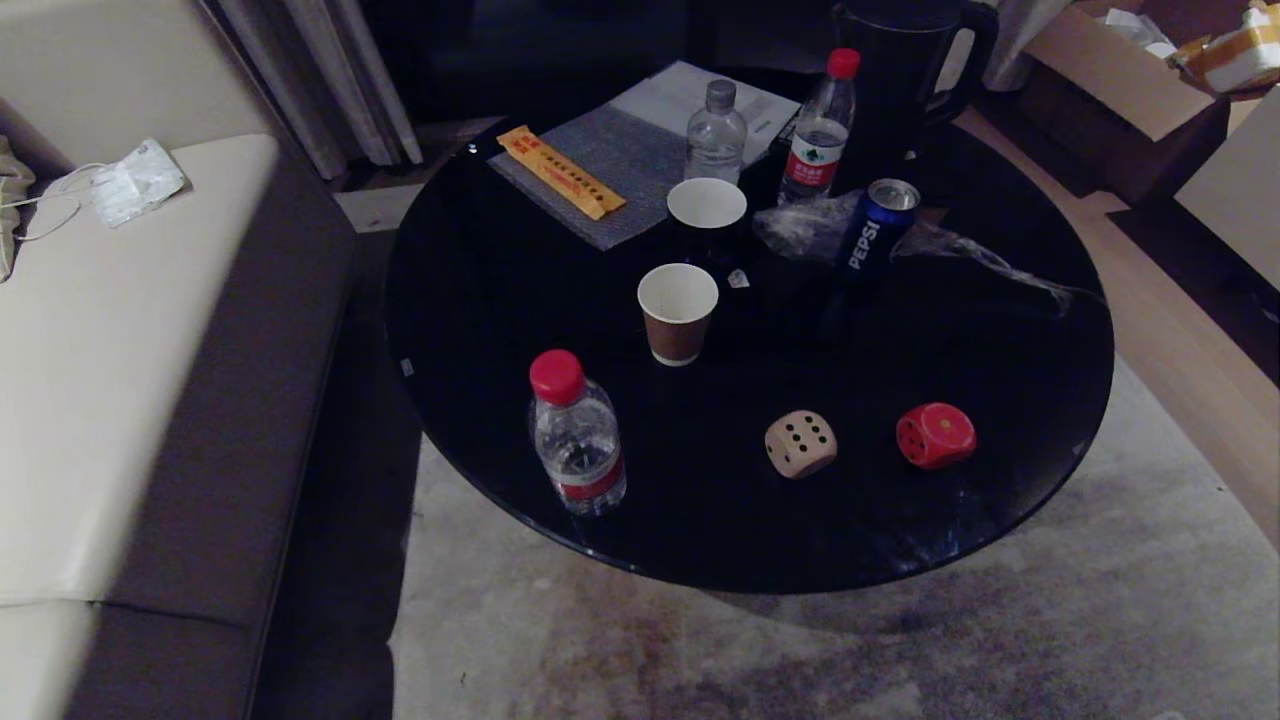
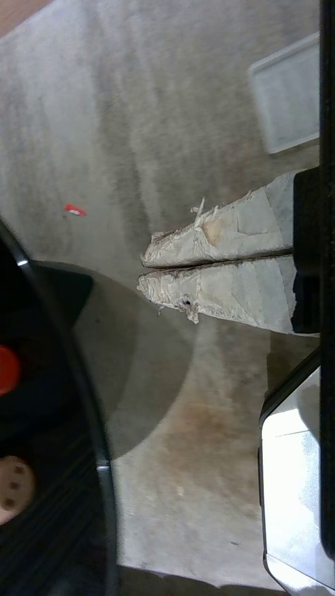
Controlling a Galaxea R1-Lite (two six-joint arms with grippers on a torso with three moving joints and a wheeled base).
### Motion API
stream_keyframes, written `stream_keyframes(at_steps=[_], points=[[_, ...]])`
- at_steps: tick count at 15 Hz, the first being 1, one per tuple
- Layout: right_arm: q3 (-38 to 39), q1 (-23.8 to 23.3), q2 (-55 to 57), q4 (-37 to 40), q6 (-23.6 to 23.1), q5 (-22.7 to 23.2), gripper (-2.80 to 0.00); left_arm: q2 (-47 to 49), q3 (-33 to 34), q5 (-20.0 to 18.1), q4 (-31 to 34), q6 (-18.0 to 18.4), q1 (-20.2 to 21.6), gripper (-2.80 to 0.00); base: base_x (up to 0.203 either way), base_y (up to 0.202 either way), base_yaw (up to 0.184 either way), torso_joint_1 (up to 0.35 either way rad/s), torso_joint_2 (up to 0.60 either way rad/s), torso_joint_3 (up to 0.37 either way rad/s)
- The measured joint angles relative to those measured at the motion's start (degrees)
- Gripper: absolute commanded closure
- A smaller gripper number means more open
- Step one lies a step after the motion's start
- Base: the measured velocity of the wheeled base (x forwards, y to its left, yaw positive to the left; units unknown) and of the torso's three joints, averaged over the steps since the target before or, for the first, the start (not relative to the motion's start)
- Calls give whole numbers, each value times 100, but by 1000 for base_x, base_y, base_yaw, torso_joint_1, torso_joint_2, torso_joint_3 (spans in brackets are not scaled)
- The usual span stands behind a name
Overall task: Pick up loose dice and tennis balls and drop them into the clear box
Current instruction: Pick up toys out of the box
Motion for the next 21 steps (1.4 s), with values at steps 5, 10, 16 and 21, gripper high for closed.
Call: stream_keyframes(at_steps=[5,10,16,21], points=[[0,0,0,0,-2,0,0,0,0,-6,0,11,0,0,176,0,0,5,2,3],[0,0,0,0,-20,-1,0,0,0,0,10,-9,0,0,18,0,0,0,0,0],[3,0,0,-2,-193,10,0,0,0,8,0,-49,0,0,0,0,0,0,0,0],[-875,0,779,188,-197,248,0,0,0,8,2,-51,0,0,0,0,0,0,0,0]])
